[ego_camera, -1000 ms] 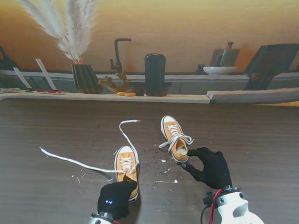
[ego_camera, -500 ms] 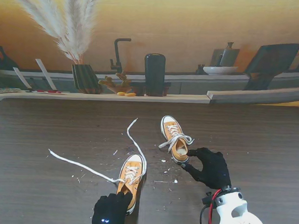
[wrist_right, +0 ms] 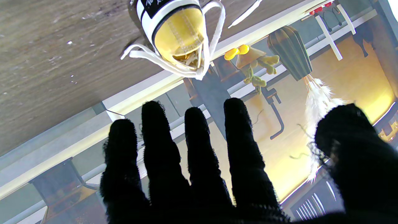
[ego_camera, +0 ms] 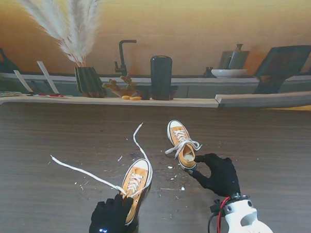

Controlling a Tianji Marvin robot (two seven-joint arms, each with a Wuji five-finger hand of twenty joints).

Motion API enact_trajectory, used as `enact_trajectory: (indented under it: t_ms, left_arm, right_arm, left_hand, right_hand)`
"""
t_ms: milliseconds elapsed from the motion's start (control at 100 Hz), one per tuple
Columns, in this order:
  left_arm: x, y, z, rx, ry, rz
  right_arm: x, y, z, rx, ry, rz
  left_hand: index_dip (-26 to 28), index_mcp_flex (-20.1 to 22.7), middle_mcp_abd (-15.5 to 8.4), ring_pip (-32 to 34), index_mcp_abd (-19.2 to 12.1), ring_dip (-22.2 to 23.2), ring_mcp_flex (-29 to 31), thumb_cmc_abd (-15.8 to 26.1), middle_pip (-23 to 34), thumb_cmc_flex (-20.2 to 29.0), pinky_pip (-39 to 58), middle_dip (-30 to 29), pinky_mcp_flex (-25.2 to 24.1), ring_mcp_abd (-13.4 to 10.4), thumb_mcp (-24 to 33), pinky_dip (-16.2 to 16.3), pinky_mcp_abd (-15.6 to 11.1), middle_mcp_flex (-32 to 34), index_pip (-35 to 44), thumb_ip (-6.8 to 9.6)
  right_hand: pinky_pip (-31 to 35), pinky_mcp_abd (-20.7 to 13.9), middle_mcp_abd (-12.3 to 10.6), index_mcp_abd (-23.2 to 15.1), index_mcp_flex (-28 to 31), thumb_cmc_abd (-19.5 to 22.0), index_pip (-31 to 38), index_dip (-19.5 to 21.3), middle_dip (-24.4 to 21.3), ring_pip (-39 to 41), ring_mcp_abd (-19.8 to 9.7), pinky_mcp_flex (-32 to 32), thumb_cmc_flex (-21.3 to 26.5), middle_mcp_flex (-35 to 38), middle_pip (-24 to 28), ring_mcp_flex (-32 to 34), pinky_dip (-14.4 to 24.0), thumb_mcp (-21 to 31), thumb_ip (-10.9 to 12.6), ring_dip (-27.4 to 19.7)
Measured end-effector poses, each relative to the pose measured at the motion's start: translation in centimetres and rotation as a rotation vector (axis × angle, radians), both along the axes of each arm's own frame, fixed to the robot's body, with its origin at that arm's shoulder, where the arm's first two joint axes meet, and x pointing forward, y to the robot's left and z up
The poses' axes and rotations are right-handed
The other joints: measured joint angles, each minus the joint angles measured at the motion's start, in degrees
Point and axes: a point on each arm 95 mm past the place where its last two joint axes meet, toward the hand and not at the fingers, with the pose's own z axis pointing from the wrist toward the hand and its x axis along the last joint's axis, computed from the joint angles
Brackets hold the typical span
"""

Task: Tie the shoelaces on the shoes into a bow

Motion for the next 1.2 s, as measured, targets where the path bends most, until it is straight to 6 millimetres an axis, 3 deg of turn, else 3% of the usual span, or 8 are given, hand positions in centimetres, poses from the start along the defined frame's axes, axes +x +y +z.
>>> enact_trajectory:
  t_ms: [130, 210, 350, 490, 600, 780, 870, 1200]
  left_arm:
    - [-0.2, -0.2, 0.5, -0.083, -0.052, -0.016]
    - [-0.3, -0.2, 0.9, -0.116, -0.131, -0.035]
    - [0.1, 0.8, 1.4, -0.193, -0.308, -0.076]
    - [1.4, 3.1, 1.8, -0.244, -0.378, -0.205]
    - [2.3, 5.1, 1.6, -0.321, -0.398, -0.241]
    - [3.7, 8.9, 0.1, -0.334, -0.345, -0.157]
    - [4.0, 10.5, -1.2, -0.327, -0.337, -0.152]
    - [5.1, 14.4, -4.6, -0.327, -0.311, -0.053]
  right_arm:
    - [0.0, 0.0, 0.0, 0.002, -0.002, 0.000]
    - [0.0, 0.0, 0.1, 0.003, -0.003, 0.000]
    - [-0.1, 0.3, 0.0, 0.010, -0.002, 0.018]
    - [-0.3, 1.4, 0.1, -0.015, -0.020, 0.088]
    - [-0.5, 2.8, -0.1, -0.080, -0.053, 0.175]
    - [-0.6, 5.1, -0.6, -0.136, -0.086, 0.296]
    - [-0.8, 6.3, -0.9, -0.191, -0.098, 0.345]
    - [-0.9, 9.9, -2.8, -0.328, -0.096, 0.406]
  left_hand:
    - [-1.41, 0.00, 0.36, -1.48, 0.12, 0.00, -0.01, 2.93, -3.03, 0.39, -0.30, -3.81, -0.09, 0.07, -2.03, 0.05, 0.00, 0.00, -2.52, -0.28]
    - [-1.41, 2.16, 0.46, -6.53, 0.47, -1.49, -0.01, 4.92, -3.68, 0.74, -4.30, -5.23, -3.54, 2.44, -2.60, 0.05, 0.74, 0.08, -2.33, -0.29]
    - [-1.41, 3.60, 1.10, -17.69, 0.49, -8.36, -0.69, 6.17, -3.79, 0.37, -15.15, -6.20, -10.91, 7.64, -2.60, -1.92, 8.04, 2.52, -0.95, 0.05]
    - [-1.41, 3.62, 0.98, -26.82, 0.49, -13.84, -4.34, 6.28, -4.45, 1.66, -25.82, -7.07, -16.29, 9.06, -0.90, -4.24, 11.41, 2.88, -0.07, 0.23]
    - [-1.41, 3.61, 0.67, -32.29, 0.49, -16.77, -5.64, 5.32, -5.48, 2.47, -31.32, -8.22, -18.41, 9.43, 2.61, -4.77, 11.54, 2.82, -0.07, 0.26]
    - [-2.06, 3.61, -1.37, -35.81, 0.49, -17.74, -6.39, -2.77, -7.21, 3.03, -35.53, -9.78, -20.00, 9.76, 17.79, -4.77, 11.61, 2.38, -0.81, 0.17]
    - [-2.63, 3.61, -1.88, -36.08, 0.49, -17.75, -6.39, -5.38, -7.35, 3.03, -36.56, -10.04, -20.14, 9.79, 24.75, -4.76, 11.61, 2.38, -0.96, -1.01]
    - [-2.74, 3.61, -2.17, -35.21, 0.54, -17.75, -6.25, -4.21, -7.85, 4.21, -36.82, -10.06, -20.06, 9.80, 27.69, -4.00, 11.67, 2.40, -0.74, -2.73]
  right_hand:
    - [0.07, 0.00, 0.01, 0.00, 0.00, 0.00, 0.00, 0.01, 0.00, 0.00, 0.01, 0.00, 0.00, 0.00, 0.00, 0.00, -0.01, 0.00, 0.00, 0.00]
    - [0.09, 0.00, 0.02, 0.00, 0.00, 0.00, 0.00, 0.01, 0.00, 0.00, 0.01, 0.00, 0.00, 0.00, 0.00, 0.00, -0.02, 0.00, 0.00, 0.00]
    - [0.09, 0.02, 0.02, 0.00, 0.00, -0.02, -0.03, 0.02, 0.00, 0.00, 0.01, 0.00, 0.05, 0.00, 0.00, 0.00, -0.05, 0.09, 0.00, 0.00]
    - [1.30, 0.02, 0.02, -2.40, -1.07, -1.93, -0.10, 0.06, 0.00, 1.31, -0.03, 1.01, 0.63, 0.01, 0.82, 0.92, -0.07, 2.49, 0.00, 0.63]
    - [2.66, 0.02, -1.25, -4.74, -1.18, -3.98, 0.61, 0.68, 1.08, 2.85, -1.58, 2.55, 2.44, 0.01, 2.58, 1.90, -0.04, 3.62, 0.00, 1.92]
    - [5.78, -0.60, -3.64, -8.73, -3.88, -7.47, 3.71, 0.74, 4.57, 8.03, -4.28, 6.05, 4.74, 0.59, 6.92, 4.60, 2.96, 5.92, 0.00, 3.60]
    - [7.45, -0.97, -4.86, -10.11, -4.75, -9.12, 5.08, 0.75, 6.71, 10.16, -5.48, 7.76, 5.92, 0.68, 9.78, 5.16, 4.37, 6.51, 0.00, 4.87]
    - [12.39, -2.38, -7.18, -11.81, -6.78, -14.75, 7.99, 0.75, 12.29, 17.39, -7.80, 11.97, 7.37, 0.68, 16.77, 6.59, 7.96, 7.78, 0.00, 7.03]
